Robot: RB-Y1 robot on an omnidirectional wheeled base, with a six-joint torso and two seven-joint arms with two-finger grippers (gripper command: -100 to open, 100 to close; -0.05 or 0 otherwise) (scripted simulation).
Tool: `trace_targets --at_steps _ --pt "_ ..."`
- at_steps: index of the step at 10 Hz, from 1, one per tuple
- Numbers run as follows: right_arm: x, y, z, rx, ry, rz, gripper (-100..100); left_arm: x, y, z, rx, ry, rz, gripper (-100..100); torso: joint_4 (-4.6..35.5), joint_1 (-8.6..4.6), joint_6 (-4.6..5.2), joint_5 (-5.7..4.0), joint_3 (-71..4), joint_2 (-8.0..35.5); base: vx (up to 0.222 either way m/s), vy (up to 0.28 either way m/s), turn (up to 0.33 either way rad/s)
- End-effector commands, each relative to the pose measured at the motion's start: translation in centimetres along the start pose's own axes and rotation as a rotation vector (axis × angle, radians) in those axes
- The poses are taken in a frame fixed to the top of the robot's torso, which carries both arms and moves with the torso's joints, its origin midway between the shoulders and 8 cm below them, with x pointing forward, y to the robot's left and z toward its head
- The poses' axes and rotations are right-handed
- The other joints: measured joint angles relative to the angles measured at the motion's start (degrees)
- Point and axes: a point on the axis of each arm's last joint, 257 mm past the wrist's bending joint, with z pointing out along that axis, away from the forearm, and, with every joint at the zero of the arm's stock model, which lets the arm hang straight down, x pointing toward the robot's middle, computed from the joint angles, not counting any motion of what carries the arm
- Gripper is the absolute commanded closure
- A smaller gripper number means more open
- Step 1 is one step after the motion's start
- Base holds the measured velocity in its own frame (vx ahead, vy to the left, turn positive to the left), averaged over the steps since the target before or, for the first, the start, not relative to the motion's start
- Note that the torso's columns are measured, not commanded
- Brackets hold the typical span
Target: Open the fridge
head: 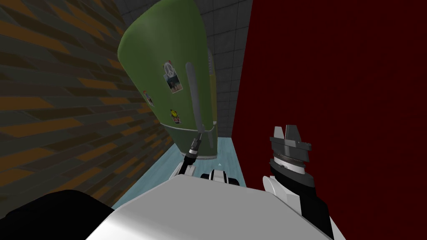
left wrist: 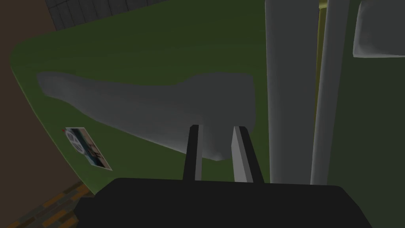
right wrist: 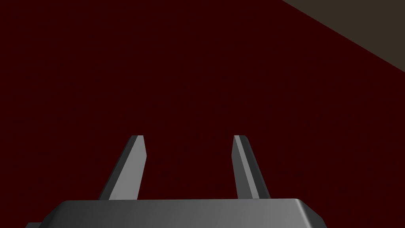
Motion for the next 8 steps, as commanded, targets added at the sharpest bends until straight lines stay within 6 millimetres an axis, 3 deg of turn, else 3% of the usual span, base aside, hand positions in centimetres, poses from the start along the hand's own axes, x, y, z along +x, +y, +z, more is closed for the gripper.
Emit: trace_targets --at_steps 1,6,7,8 --pt "0.0 0.0 0.0 0.000 0.000 0.000 0 -0.1 -1.7 0.5 0.041 0.021 -0.018 100 0.06 0.00 -0.02 -0.04 -0.11 -0.15 -0.190 0.120 -0.046" --pt "0.0 0.0 0.0 0.000 0.000 0.000 0 0.9 -2.5 0.3 0.051 0.066 -0.049 100 0.05 -0.20 0.11 -0.07 -0.06 -0.09 -0.086 0.067 -0.029" --pt "0.0 0.0 0.0 0.000 0.000 0.000 0 1.4 -2.9 0.2 0.055 0.088 -0.066 100 0.08 -0.09 0.20 -0.04 0.08 0.19 -0.249 0.197 -0.133" --pt "0.0 0.0 0.0 0.000 0.000 0.000 0 1.6 -1.5 -0.3 0.019 0.086 -0.059 100 0.16 0.10 0.19 0.04 0.39 0.66 -0.133 0.087 -0.067"
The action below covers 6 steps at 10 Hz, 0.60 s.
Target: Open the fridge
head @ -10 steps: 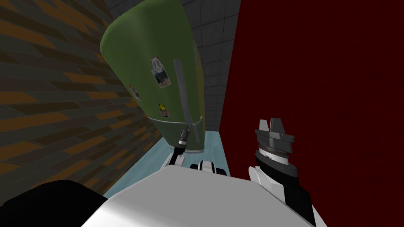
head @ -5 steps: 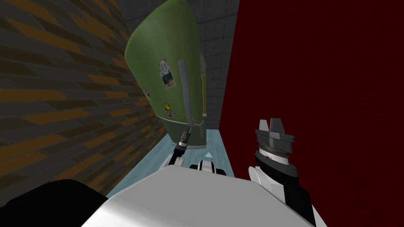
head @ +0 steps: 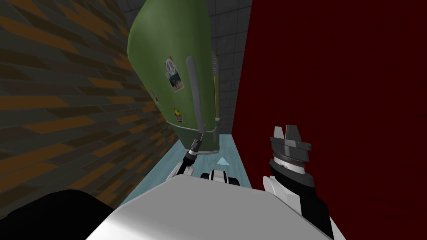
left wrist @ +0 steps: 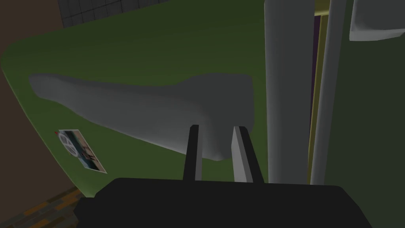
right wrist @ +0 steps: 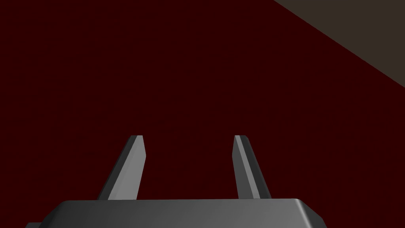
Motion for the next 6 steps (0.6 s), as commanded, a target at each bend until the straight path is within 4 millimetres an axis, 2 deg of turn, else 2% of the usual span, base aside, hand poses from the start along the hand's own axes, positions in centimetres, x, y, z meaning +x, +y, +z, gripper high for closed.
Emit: trace_targets --at_steps 1,3,6 --pt "0.0 0.0 0.0 0.000 0.000 0.000 0 0.8 -0.4 -0.5 0.005 0.028 -0.018 100 -0.21 -0.52 0.05 -0.05 -0.22 -0.52 -0.116 0.119 -0.053" --pt "0.0 0.0 0.0 0.000 0.000 0.000 0 1.8 -1.7 -1.1 0.034 0.074 -0.042 100 -0.46 -0.41 0.27 -0.01 -0.29 -0.60 -0.232 0.278 -0.120" --pt "0.0 0.0 0.0 0.000 0.000 0.000 0 2.4 -2.4 -1.4 0.048 0.097 -0.056 100 -0.31 -0.48 0.07 -0.13 -0.71 -1.11 -0.126 0.177 -0.047"
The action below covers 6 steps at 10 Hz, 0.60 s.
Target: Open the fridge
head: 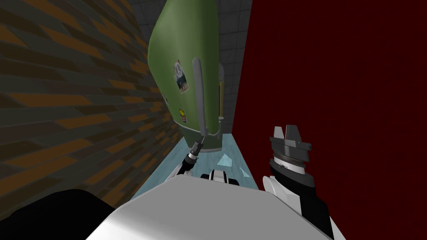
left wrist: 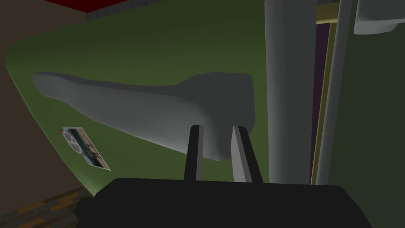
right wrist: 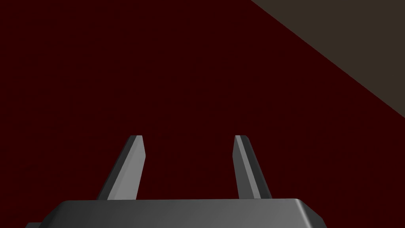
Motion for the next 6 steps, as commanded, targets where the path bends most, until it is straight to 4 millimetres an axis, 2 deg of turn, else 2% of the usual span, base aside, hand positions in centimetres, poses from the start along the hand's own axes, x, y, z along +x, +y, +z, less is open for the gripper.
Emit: trace_targets --at_steps 1,4,6 --pt "0.0 0.0 0.0 0.000 0.000 0.000 0 -0.3 -1.8 0.4 0.044 0.001 0.002 100 0.02 0.03 -0.04 0.00 -0.05 -0.08 -0.037 0.060 0.009" --pt "0.0 0.0 0.0 0.000 0.000 0.000 0 0.9 -3.0 -0.2 0.070 0.048 -0.026 100 0.20 0.48 -0.11 0.13 0.17 0.32 -0.109 0.143 -0.054" --pt "0.0 0.0 0.0 0.000 0.000 0.000 0 1.5 -3.7 -0.6 0.083 0.072 -0.042 100 0.24 0.70 -0.08 0.19 0.33 0.57 -0.157 0.236 -0.074"
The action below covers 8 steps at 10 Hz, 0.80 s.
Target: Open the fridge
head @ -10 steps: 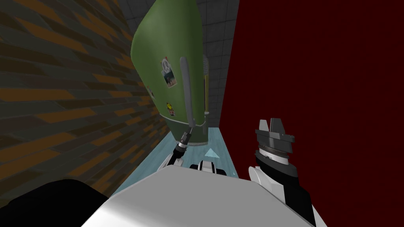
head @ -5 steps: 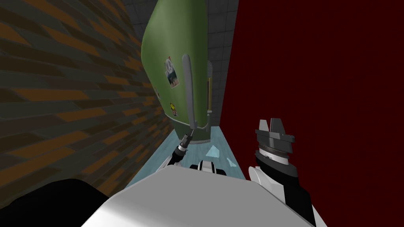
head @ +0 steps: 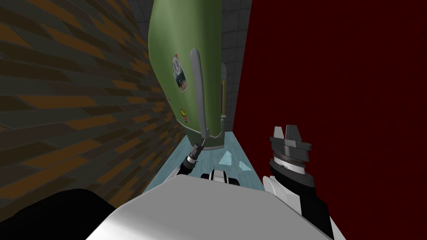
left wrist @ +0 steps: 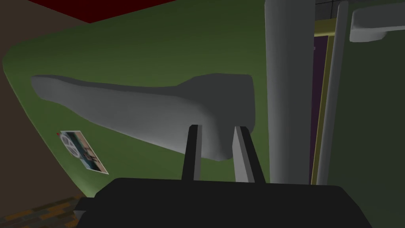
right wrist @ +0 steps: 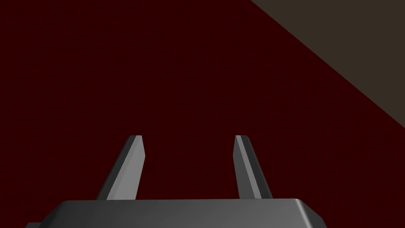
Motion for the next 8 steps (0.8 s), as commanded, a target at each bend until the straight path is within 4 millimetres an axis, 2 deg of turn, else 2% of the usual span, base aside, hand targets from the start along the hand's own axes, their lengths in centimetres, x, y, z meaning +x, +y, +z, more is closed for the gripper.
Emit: trace_targets --at_steps 1,4,5,6,8 --pt "0.0 0.0 0.0 0.000 0.000 0.000 0 0.2 -2.3 0.5 0.065 0.028 -0.014 100 0.04 -0.22 -0.06 -0.06 -0.13 -0.14 -0.180 0.170 -0.025" --pt "0.0 0.0 0.0 0.000 0.000 0.000 0 1.5 -3.6 -0.1 0.089 0.074 -0.049 100 -0.11 -0.77 0.20 -0.19 -0.21 -0.34 -0.173 0.228 -0.054" --pt "0.0 0.0 0.0 0.000 0.000 0.000 0 1.8 -1.9 -0.6 0.037 0.069 -0.048 100 -0.14 -0.84 0.24 -0.22 -0.26 -0.36 -0.084 0.105 -0.029" --pt "0.0 0.0 0.0 0.000 0.000 0.000 0 2.6 -2.1 -1.3 0.036 0.098 -0.066 100 -0.28 -1.31 0.30 -0.28 -0.29 -0.52 -0.068 0.166 -0.048" --pt "0.0 0.0 0.0 0.000 0.000 0.000 0 3.3 -2.8 -1.7 0.049 0.122 -0.080 100 -0.38 -0.93 0.38 -0.14 -0.06 -0.22 -0.070 0.233 -0.082"
